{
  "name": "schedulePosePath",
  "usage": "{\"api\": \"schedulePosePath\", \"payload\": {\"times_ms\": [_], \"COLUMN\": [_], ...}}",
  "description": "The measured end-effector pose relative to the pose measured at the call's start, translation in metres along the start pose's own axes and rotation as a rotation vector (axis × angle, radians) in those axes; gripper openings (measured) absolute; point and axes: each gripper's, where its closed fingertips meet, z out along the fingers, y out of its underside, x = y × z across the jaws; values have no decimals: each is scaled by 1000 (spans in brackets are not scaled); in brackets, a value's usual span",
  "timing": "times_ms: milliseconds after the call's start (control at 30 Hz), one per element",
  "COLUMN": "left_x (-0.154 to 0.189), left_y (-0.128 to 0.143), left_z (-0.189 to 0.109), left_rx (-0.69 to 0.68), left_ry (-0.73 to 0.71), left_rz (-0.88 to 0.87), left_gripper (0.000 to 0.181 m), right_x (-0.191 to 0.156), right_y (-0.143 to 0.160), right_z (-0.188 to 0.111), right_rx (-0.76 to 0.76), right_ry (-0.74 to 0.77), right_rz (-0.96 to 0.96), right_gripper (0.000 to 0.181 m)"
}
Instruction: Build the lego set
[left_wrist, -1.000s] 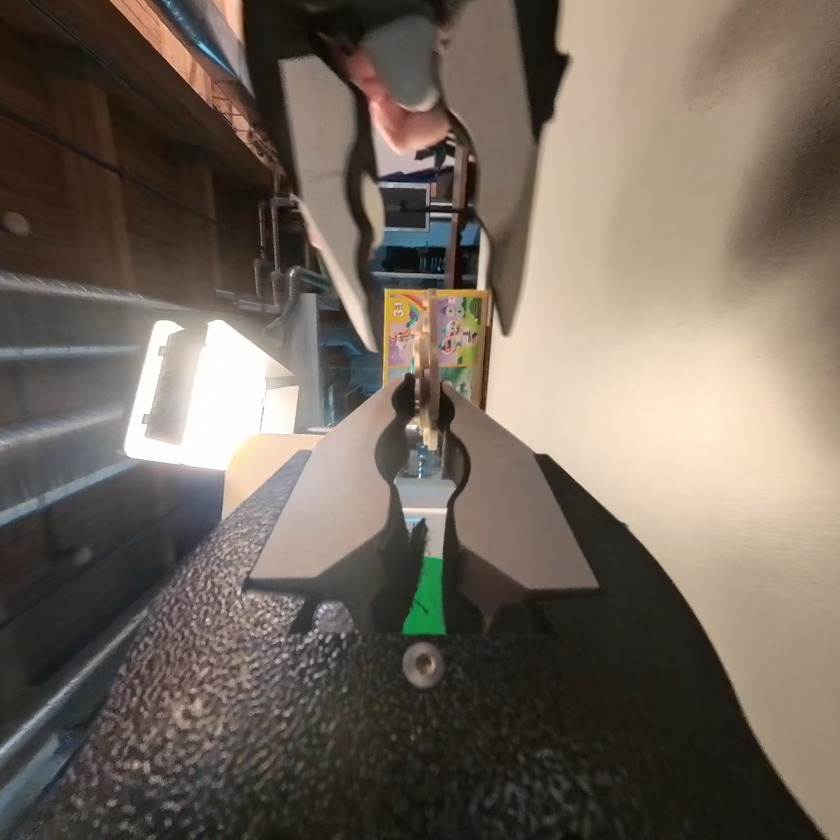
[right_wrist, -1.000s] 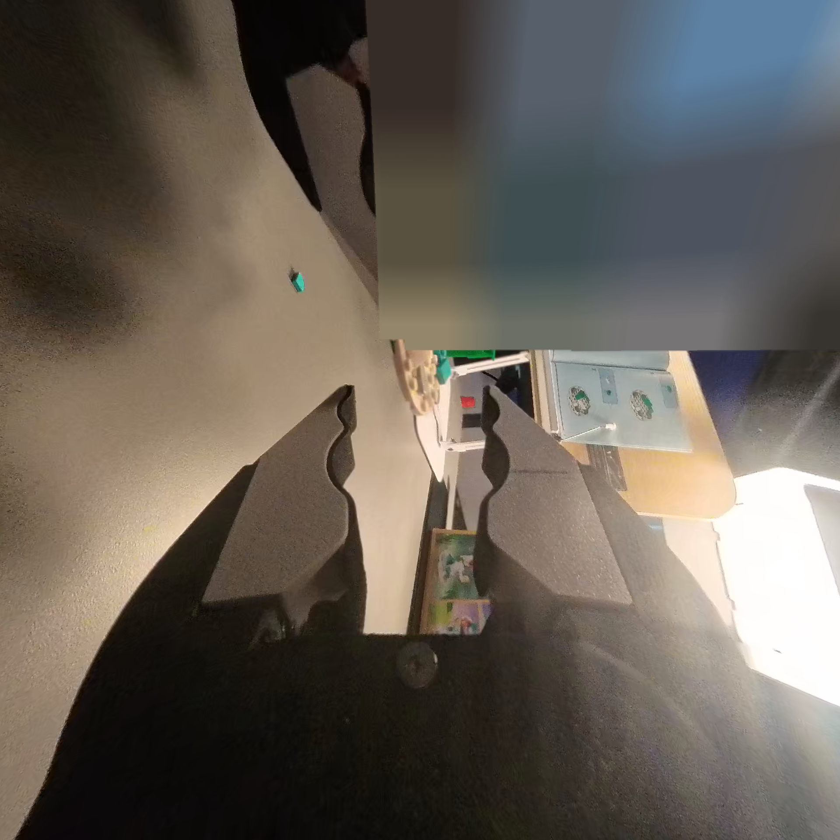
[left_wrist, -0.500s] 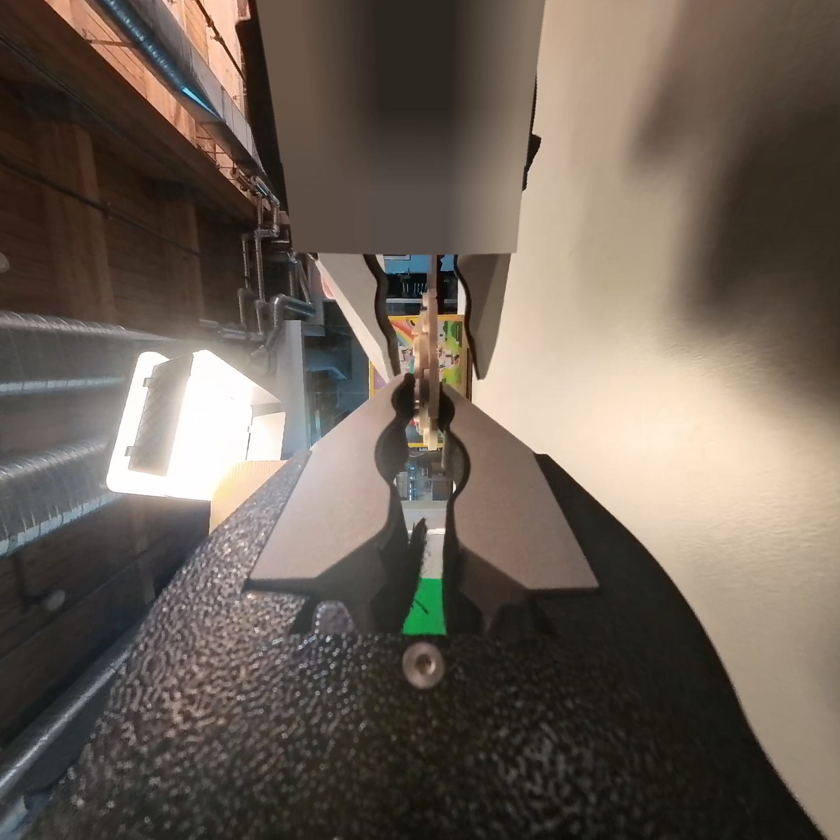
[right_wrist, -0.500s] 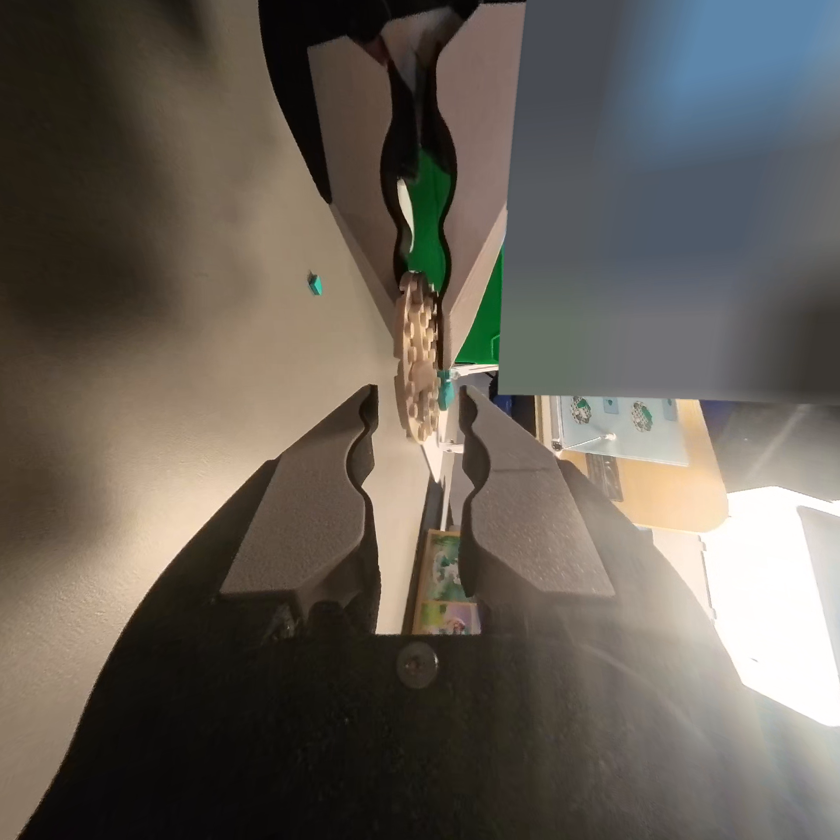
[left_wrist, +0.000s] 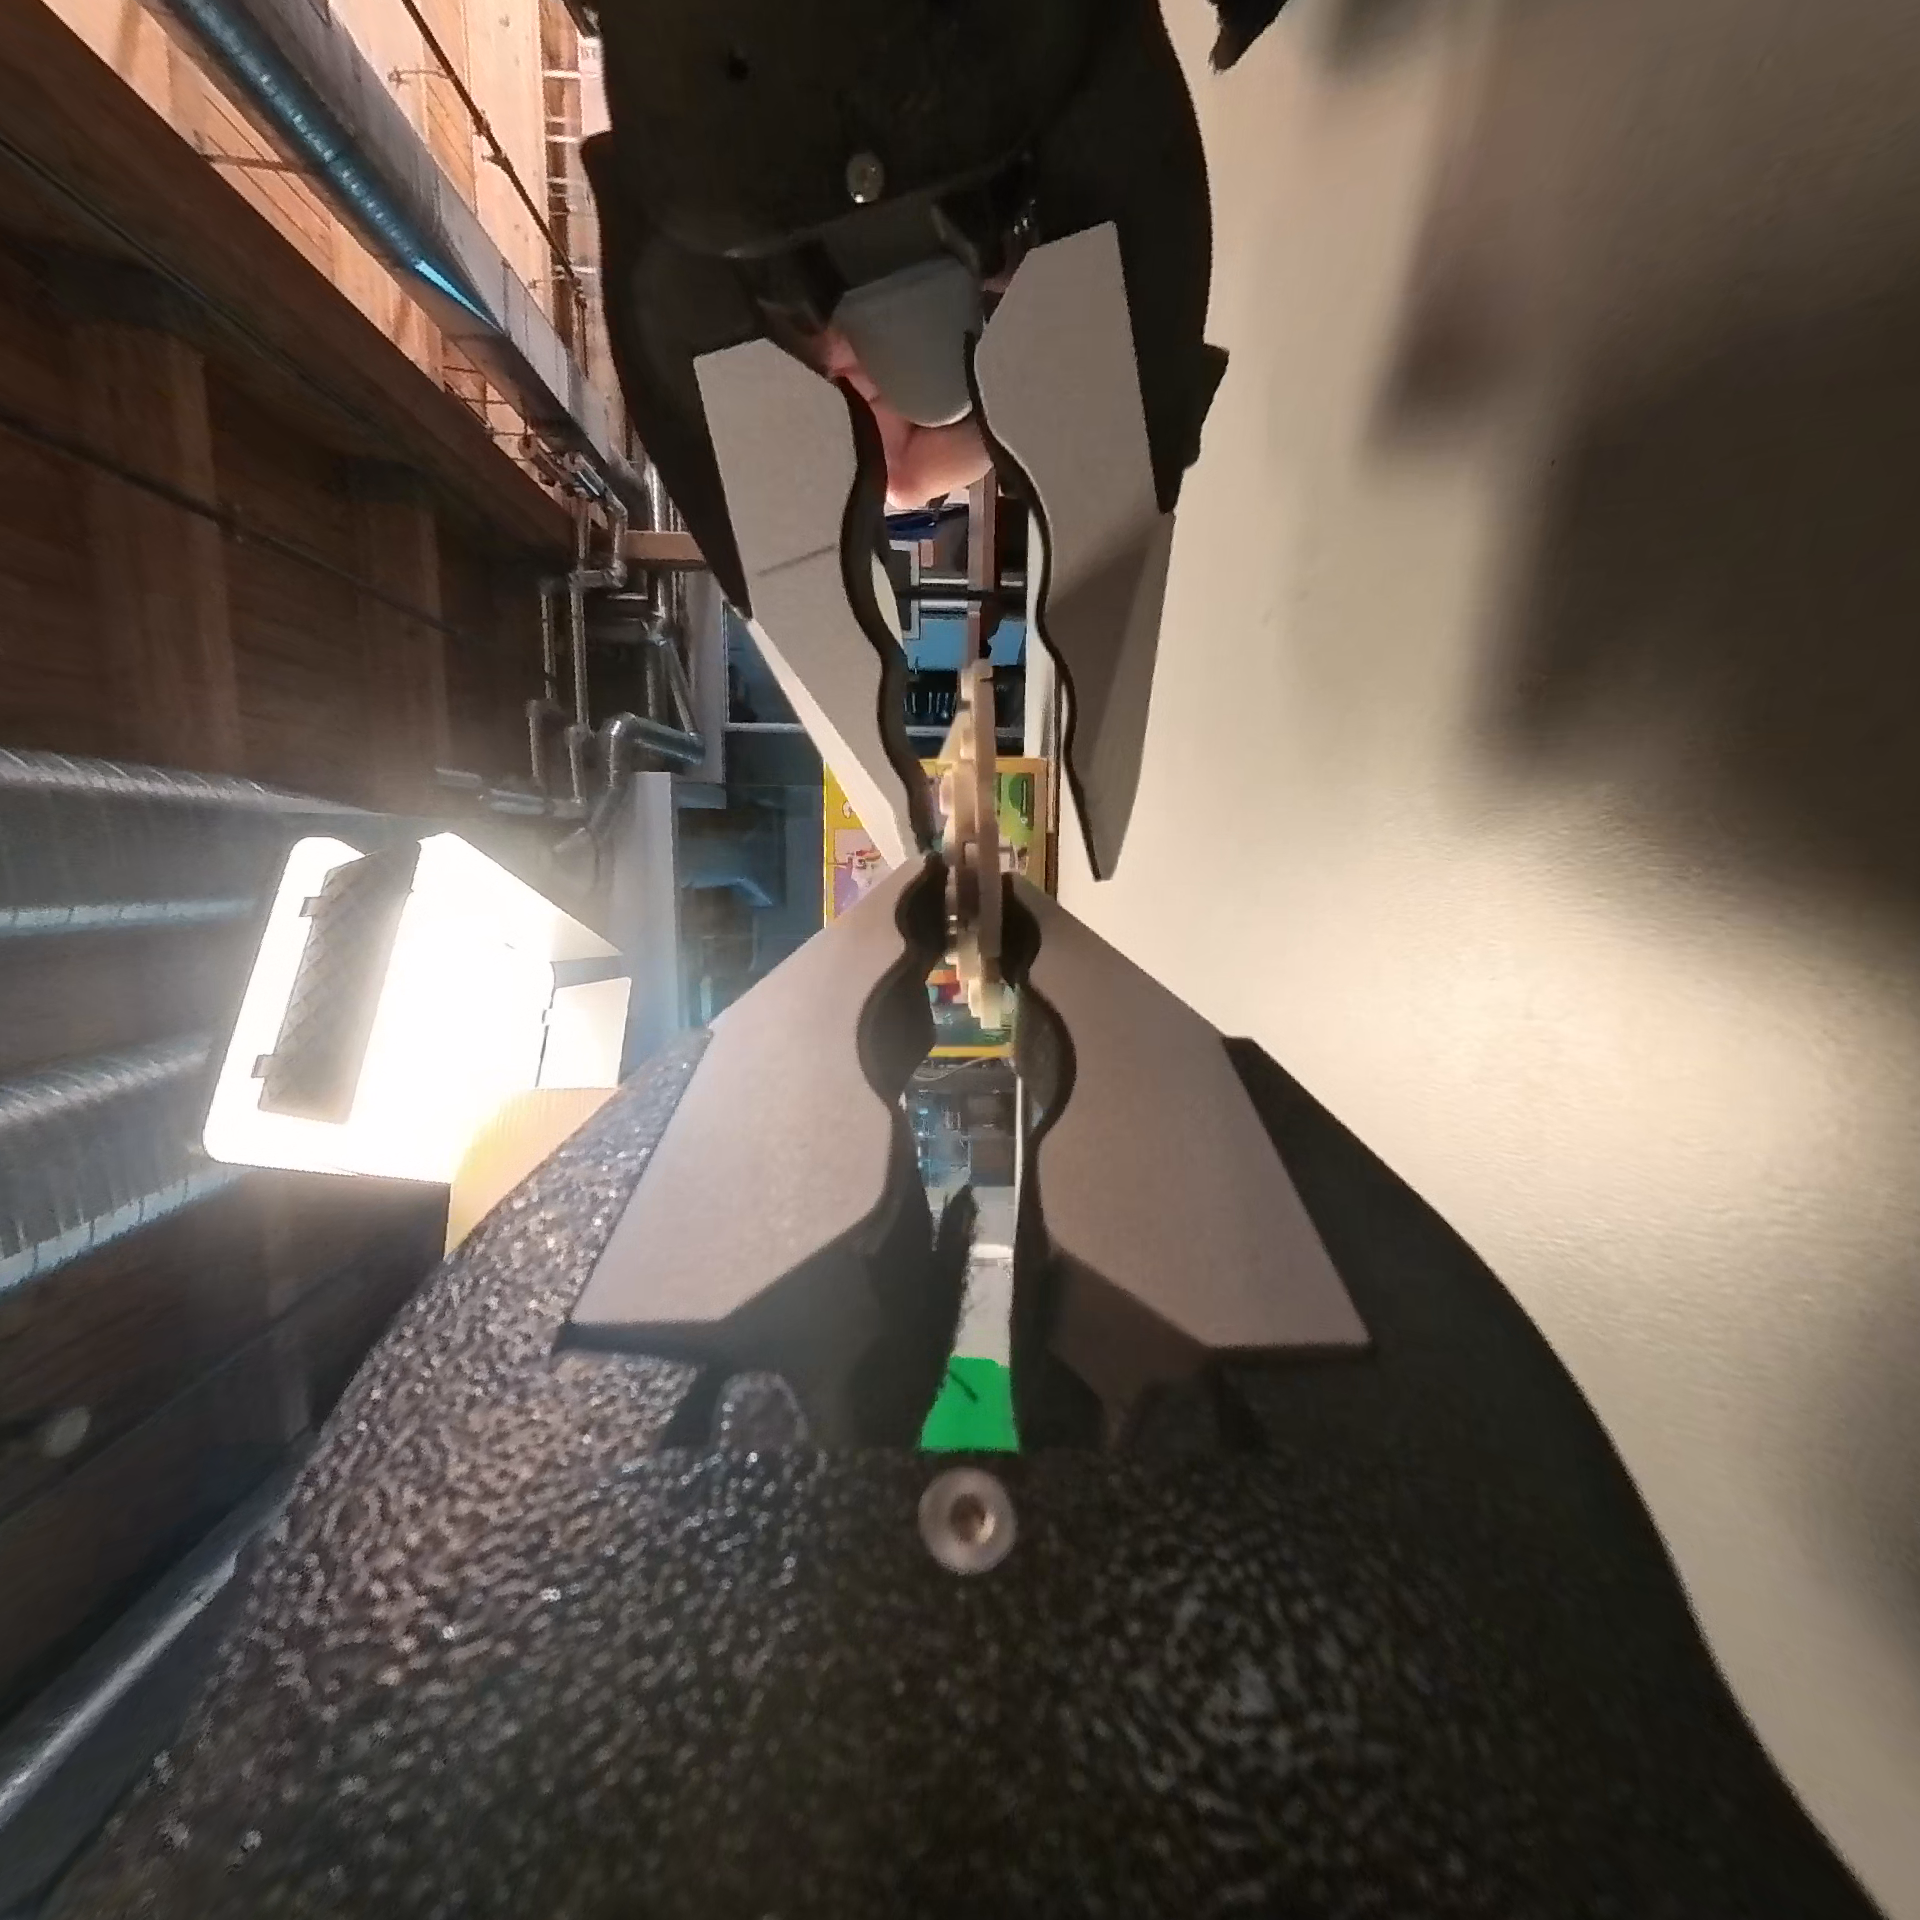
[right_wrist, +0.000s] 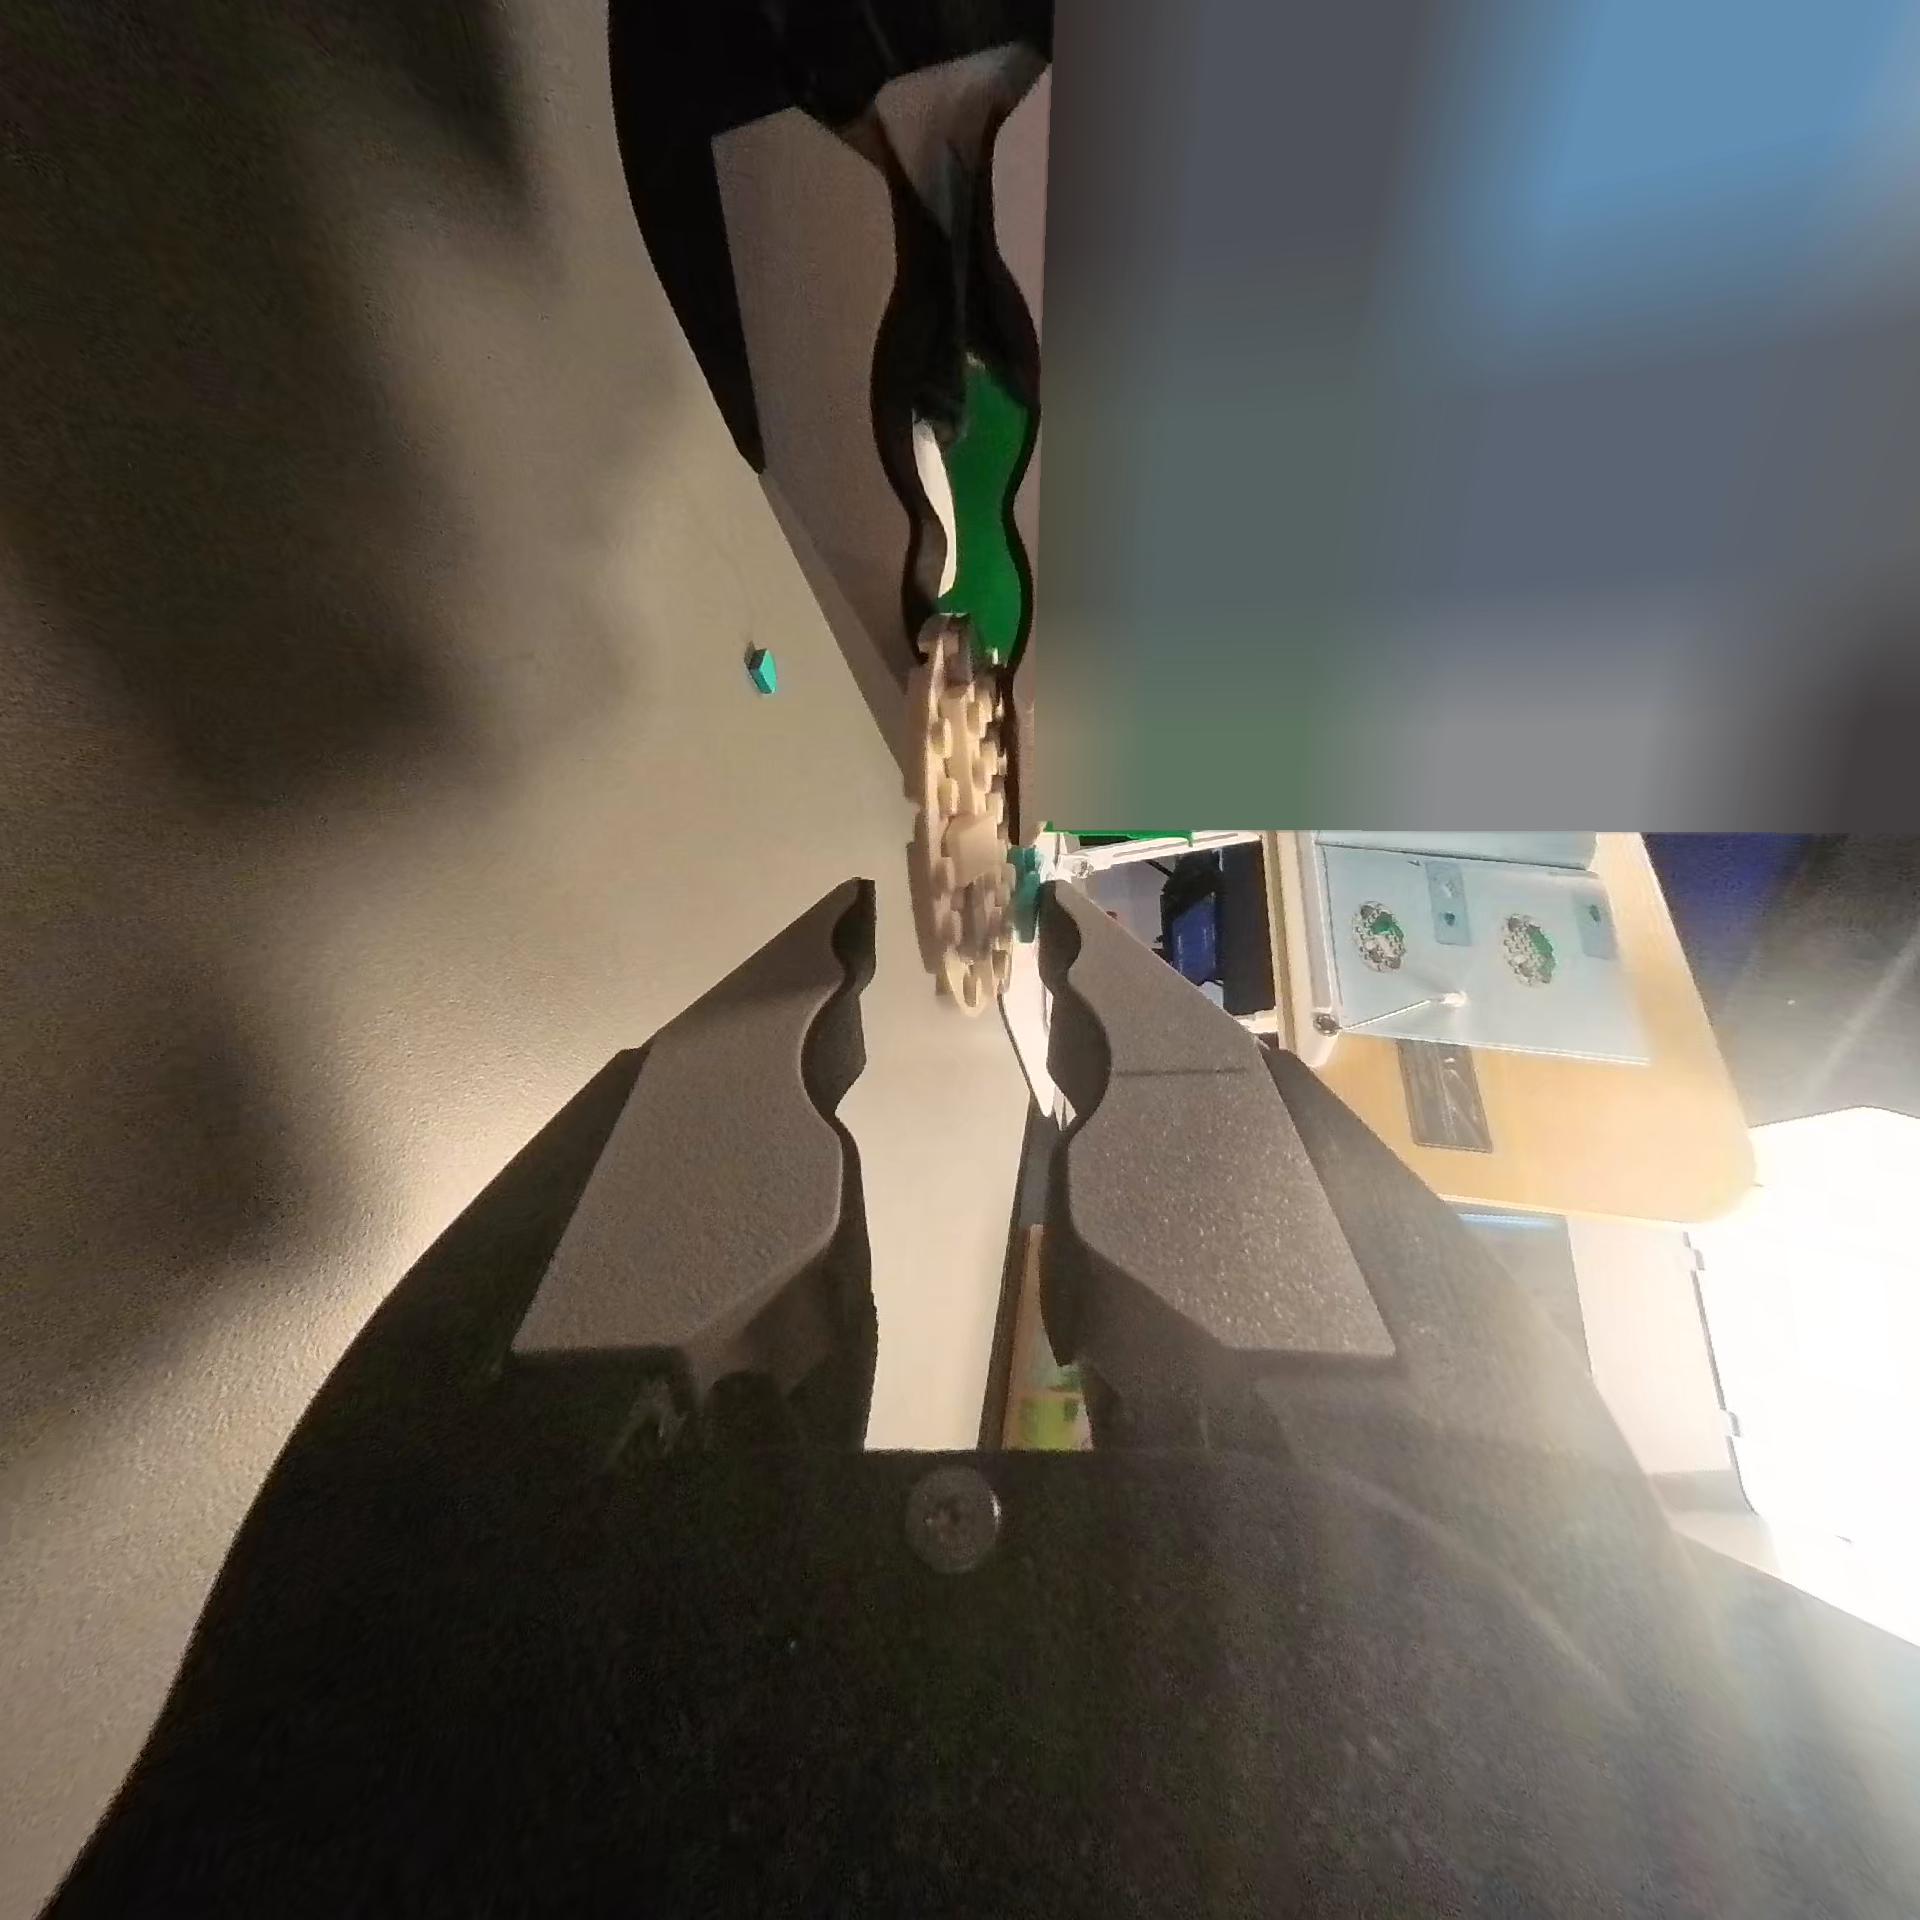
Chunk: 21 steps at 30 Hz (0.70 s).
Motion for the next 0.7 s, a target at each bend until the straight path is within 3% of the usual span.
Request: {"api": "schedulePosePath", "payload": {"times_ms": [333, 700], "left_x": [7, 19], "left_y": [-5, -9], "left_z": [-2, -2], "left_rx": [42, 57], "left_ry": [41, 127], "left_rz": [8, -50], "left_gripper": [9, 10], "right_x": [-2, -18], "right_y": [-1, 1], "right_z": [-3, -4], "right_rx": [2, -18], "right_ry": [-54, -207], "right_rz": [35, 115], "right_gripper": [10, 10]}}
